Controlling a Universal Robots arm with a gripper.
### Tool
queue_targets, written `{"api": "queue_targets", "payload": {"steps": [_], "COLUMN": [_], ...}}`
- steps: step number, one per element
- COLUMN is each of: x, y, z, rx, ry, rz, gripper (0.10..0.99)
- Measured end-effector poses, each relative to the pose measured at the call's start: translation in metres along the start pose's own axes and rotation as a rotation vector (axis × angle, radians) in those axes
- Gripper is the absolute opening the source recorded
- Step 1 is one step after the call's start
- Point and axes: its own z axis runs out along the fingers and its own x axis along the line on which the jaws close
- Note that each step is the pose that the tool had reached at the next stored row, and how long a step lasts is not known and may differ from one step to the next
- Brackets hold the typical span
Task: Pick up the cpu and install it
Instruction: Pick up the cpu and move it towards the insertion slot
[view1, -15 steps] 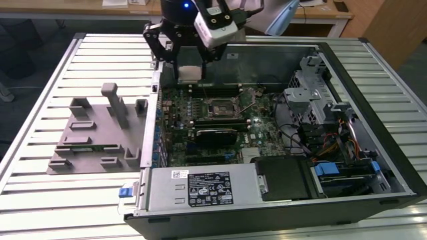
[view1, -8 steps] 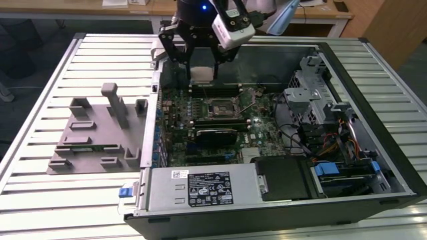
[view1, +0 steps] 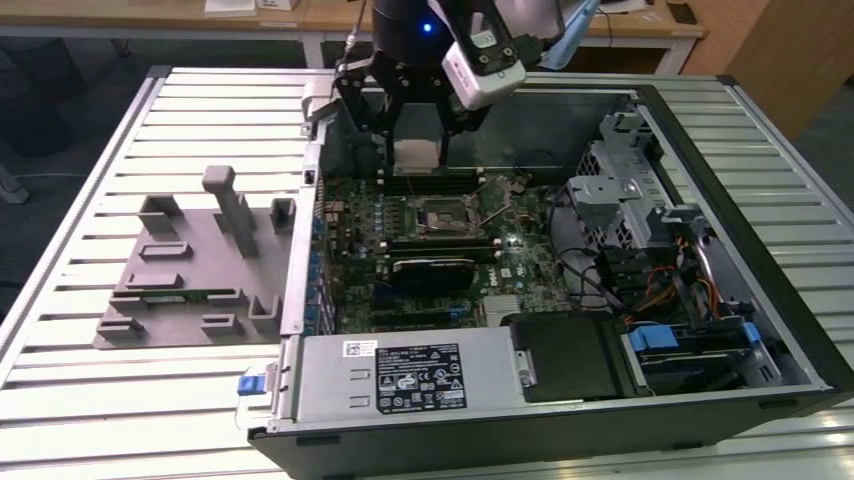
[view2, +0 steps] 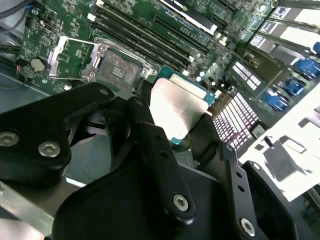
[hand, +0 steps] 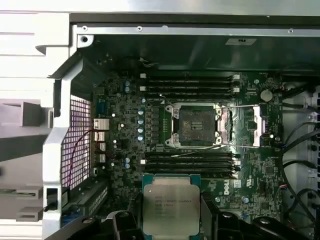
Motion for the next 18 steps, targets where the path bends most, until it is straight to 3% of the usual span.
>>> {"api": "queue_targets", "payload": {"steps": [18], "x": [-0.0161], "y": [-0.0011], "z": [0.0322], "rx": [0.0], "ry": [0.0117], "rz": [0.0], "gripper": [0.545]}}
